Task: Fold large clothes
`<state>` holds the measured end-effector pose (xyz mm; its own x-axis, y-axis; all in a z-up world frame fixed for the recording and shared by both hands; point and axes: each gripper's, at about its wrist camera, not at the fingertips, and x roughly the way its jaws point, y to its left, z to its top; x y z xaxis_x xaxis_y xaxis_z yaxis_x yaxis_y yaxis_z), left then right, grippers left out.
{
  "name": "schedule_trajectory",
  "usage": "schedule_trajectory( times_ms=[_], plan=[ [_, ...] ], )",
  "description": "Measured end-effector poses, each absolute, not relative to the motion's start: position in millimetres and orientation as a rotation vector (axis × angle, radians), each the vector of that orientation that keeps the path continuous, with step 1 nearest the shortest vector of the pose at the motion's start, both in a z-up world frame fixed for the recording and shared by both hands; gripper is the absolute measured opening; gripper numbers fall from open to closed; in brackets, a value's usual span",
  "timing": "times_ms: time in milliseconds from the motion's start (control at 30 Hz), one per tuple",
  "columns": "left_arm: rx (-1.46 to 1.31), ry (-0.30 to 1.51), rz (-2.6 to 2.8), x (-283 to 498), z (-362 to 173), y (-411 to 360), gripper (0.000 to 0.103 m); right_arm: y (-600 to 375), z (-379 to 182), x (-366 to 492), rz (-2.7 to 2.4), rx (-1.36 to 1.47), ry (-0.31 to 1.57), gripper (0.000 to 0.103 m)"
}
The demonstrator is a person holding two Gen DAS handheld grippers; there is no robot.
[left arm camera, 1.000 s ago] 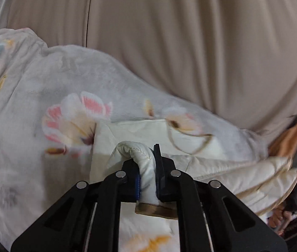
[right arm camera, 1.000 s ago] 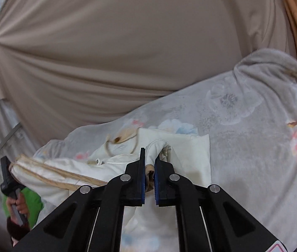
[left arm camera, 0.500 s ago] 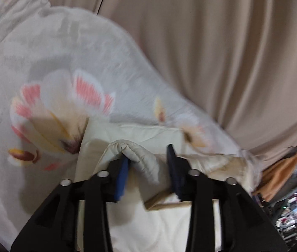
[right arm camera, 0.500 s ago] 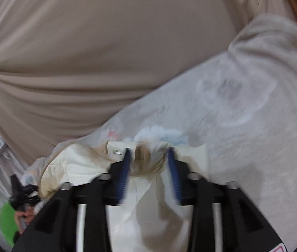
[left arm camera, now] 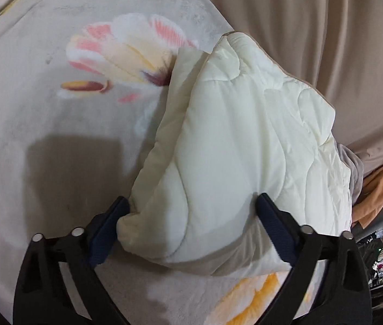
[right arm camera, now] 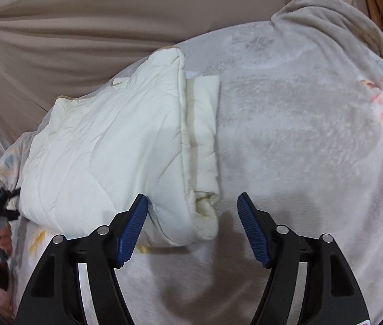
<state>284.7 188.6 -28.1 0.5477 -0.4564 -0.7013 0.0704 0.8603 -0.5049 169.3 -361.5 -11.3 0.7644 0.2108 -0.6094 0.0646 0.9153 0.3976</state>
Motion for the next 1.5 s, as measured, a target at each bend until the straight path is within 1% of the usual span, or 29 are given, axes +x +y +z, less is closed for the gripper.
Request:
schedule_trajectory(
  times_ms=[67, 133, 167, 233, 300, 400, 433, 533, 567, 600, 633, 700, 733, 767, 800, 833, 867, 967, 1067, 1100, 1133, 1167, 1200, 1233, 1267, 1333, 1400, 1467, 1500],
  plan=[
    [-0.433, 0.951, -0.324, 278.6, -23.4, 187.1, 0.055, -356.4, -0.8, 167.7, 0.076, 0.411, 0.704, 0.014],
    [-0.424, 0.954, -0.332, 266.6, -9.6, 192.8, 0.039, -352.8, 14.2, 155.5, 0.082, 0.401, 0.677, 0.009],
    [-0.415, 0.951, -0.342, 259.5, -4.2, 196.2, 0.034, -352.1, 20.8, 147.2, 0.092, 0.408, 0.668, 0.008],
    [-0.374, 0.957, -0.353, 238.1, 7.9, 199.3, 0.03, -349.6, 32.7, 122.9, 0.113, 0.423, 0.653, 0.007],
    [-0.329, 0.988, -0.356, 213.4, 8.8, 199.7, 0.03, -342.7, 37.2, 96.5, 0.109, 0.406, 0.664, 0.007],
    [-0.32, 1.065, -0.357, 175.2, -3.6, 210.1, 0.03, -336.4, 22.5, 54.7, 0.088, 0.404, 0.723, 0.007],
    [-0.319, 1.089, -0.353, 160.5, -11.1, 213.5, 0.03, -335.6, 14.2, 42.8, 0.079, 0.405, 0.743, 0.007],
    [-0.3, 1.126, -0.308, 132.7, -29.4, 217.8, 0.037, -332.8, -10.5, 19.9, 0.044, 0.395, 0.797, 0.01],
    [-0.291, 1.122, -0.303, 128.0, -29.5, 217.6, 0.039, -333.1, -15.8, 17.5, 0.023, 0.382, 0.808, 0.015],
    [-0.284, 1.113, -0.298, 125.4, -25.5, 217.6, 0.04, -334.9, -17.1, 16.1, 0.002, 0.378, 0.809, 0.024],
    [-0.286, 1.1, -0.293, 124.8, -19.5, 218.4, 0.043, -337.6, -13.9, 16.7, -0.007, 0.386, 0.803, 0.026],
    [-0.315, 1.047, -0.301, 126.8, 2.5, 220.5, 0.05, -341.9, 8.3, 15.9, -0.027, 0.381, 0.739, 0.026],
    [-0.34, 0.993, -0.322, 130.7, 19.9, 222.0, 0.059, -342.0, 22.6, 16.4, -0.033, 0.364, 0.693, 0.03],
    [-0.352, 0.952, -0.334, 133.3, 32.5, 222.2, 0.069, -341.2, 38.3, 18.7, -0.033, 0.347, 0.645, 0.044],
    [-0.362, 0.9, -0.343, 141.7, 48.2, 220.2, 0.075, -339.5, 55.6, 24.3, -0.024, 0.328, 0.59, 0.06],
    [-0.363, 0.86, -0.351, 151.5, 59.7, 216.1, 0.086, -337.0, 68.1, 32.2, -0.014, 0.312, 0.552, 0.066],
    [-0.355, 0.831, -0.354, 161.4, 67.0, 211.4, 0.091, -332.5, 80.2, 46.0, -0.002, 0.284, 0.522, 0.07],
    [-0.334, 0.799, -0.328, 207.0, 72.5, 196.1, 0.094, -322.8, 90.1, 94.7, 0.007, 0.236, 0.525, 0.077],
    [-0.379, 0.901, -0.305, 259.0, 46.7, 188.0, 0.093, -316.8, 72.4, 150.0, -0.034, 0.228, 0.622, 0.078],
    [-0.413, 0.941, -0.308, 273.7, 33.2, 187.0, 0.09, -317.3, 63.6, 164.7, -0.057, 0.228, 0.654, 0.077],
    [-0.431, 0.967, -0.319, 281.2, 24.8, 185.0, 0.075, -317.6, 53.7, 179.0, -0.077, 0.224, 0.692, 0.074],
    [-0.453, 1.001, -0.341, 288.6, 14.8, 183.8, 0.054, -316.0, 43.8, 187.8, -0.093, 0.218, 0.718, 0.059],
    [-0.468, 1.016, -0.368, 292.0, 10.8, 181.1, 0.045, -313.6, 36.1, 196.1, -0.099, 0.22, 0.743, 0.033],
    [-0.476, 1.009, -0.382, 292.7, 11.1, 179.0, 0.027, -310.4, 32.3, 198.5, -0.08, 0.231, 0.756, 0.018],
    [-0.461, 0.995, -0.388, 287.9, 11.4, 175.9, 0.015, -306.3, 33.2, 197.7, -0.052, 0.244, 0.748, 0.01],
    [-0.39, 0.919, -0.372, 276.6, 27.6, 171.7, 0.011, -298.6, 55.9, 181.1, -0.026, 0.238, 0.615, 0.009],
    [-0.355, 0.807, -0.381, 265.7, 51.8, 174.0, 0.01, -299.4, 87.0, 158.7, 0.031, 0.268, 0.456, 0.008],
    [-0.346, 0.758, -0.378, 265.3, 64.7, 173.7, 0.01, -303.2, 101.6, 150.8, 0.024, 0.284, 0.383, 0.008],
    [-0.315, 0.75, -0.35, 270.9, 64.7, 169.2, 0.01, -305.4, 100.1, 156.8, -0.017, 0.266, 0.389, 0.008]
  ],
)
